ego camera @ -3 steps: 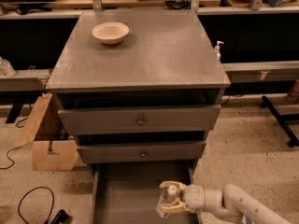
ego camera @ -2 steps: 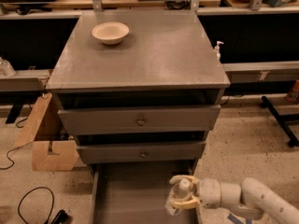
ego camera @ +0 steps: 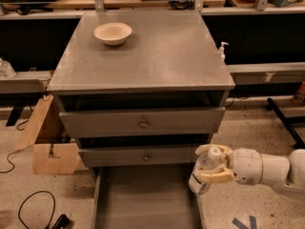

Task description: Pick blue plastic bottle from bottom drawer and place on counter

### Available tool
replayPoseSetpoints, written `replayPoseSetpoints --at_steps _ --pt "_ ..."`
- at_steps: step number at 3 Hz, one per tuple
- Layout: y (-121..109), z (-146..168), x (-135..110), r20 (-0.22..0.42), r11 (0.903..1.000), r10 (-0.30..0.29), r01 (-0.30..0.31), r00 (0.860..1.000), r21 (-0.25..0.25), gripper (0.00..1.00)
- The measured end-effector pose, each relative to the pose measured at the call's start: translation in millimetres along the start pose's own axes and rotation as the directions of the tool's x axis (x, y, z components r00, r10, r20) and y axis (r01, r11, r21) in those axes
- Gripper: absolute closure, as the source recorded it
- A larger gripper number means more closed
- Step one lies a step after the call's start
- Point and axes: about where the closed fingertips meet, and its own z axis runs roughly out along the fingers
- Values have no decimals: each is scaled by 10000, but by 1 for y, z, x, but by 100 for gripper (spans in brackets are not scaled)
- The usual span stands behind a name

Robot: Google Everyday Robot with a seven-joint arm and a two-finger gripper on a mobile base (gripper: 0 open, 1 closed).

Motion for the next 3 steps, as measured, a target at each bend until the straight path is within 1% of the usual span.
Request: replayPoseSetpoints --at_steps 1,2,3 --pt "0 0 0 0 10000 0 0 10000 0 100" --pt "-7 2 -41 267 9990 -441 439 9987 81 100" --pt "-24 3 -110 273 9968 -733 723 9969 343 100"
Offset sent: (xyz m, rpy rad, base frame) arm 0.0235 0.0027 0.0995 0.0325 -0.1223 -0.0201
